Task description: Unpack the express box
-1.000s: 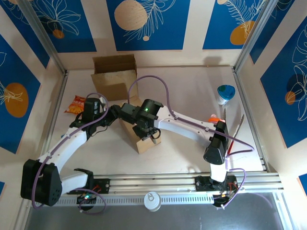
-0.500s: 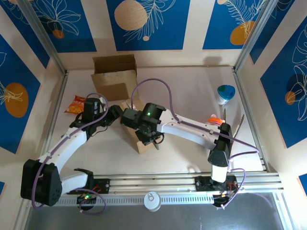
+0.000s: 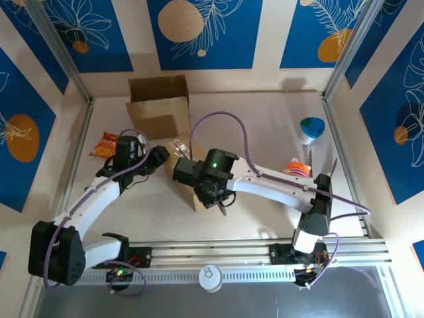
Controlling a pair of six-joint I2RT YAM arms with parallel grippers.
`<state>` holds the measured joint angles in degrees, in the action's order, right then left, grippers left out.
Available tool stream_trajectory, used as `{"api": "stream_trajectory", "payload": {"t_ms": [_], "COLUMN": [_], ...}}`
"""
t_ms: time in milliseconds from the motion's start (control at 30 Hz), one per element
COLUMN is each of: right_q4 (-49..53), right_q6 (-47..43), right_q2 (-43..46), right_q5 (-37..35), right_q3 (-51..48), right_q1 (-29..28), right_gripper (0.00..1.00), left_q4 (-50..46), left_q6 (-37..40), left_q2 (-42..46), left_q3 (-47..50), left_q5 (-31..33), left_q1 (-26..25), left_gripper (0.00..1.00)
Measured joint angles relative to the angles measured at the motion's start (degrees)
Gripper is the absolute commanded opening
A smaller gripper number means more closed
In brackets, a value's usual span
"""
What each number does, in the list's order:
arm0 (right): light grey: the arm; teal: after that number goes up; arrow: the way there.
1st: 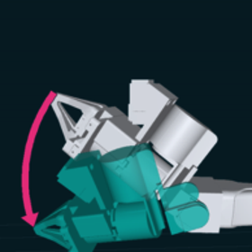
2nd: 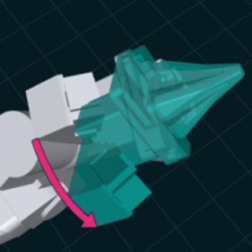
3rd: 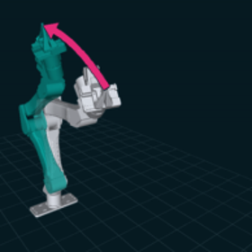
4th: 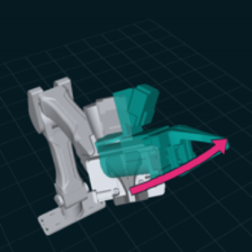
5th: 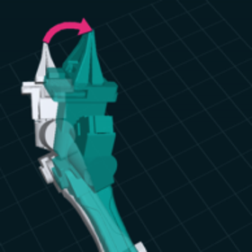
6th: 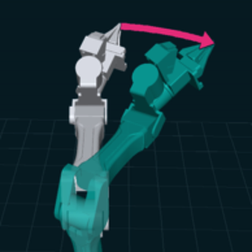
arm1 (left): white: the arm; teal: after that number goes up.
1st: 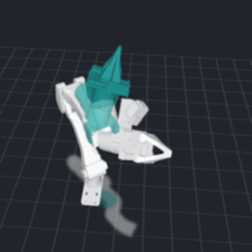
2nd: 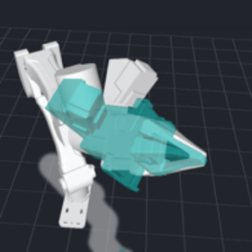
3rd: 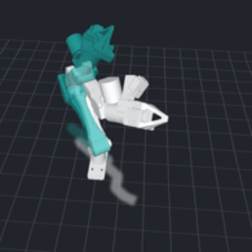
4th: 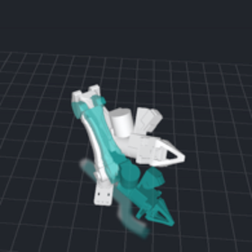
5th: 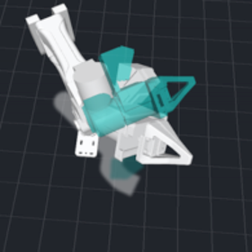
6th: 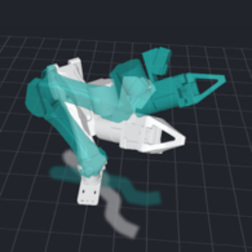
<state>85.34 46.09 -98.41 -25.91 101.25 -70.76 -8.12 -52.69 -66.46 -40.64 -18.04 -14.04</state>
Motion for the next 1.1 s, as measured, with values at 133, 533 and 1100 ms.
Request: {"api": "stream_trajectory", "payload": {"t_ms": [133, 533, 1100], "right_q4": [1.5, 5.1, -5.0], "right_q6": [1.2, 4.5, 9.7], "right_q2": [2.3, 10.0, 19.8], "right_q5": [0.4, 2.4, -0.3], "right_q3": [-1.7, -9.4, -24.1], "right_q1": [-0.8, -1.5, 9.2], "right_gripper": [0.0, 0.0, 0.0], "left_q4": [0.0, 0.0, -21.4], "left_q6": [0.0, -0.6, 12.8], "left_q2": [0.0, 0.1, 0.1], "left_q3": [0.0, 0.0, -24.8], "left_q5": [0.1, 0.9, 7.0], "left_q1": [0.0, 0.0, 0.7], "left_gripper": [0.51, 0.56, 0.35]}}
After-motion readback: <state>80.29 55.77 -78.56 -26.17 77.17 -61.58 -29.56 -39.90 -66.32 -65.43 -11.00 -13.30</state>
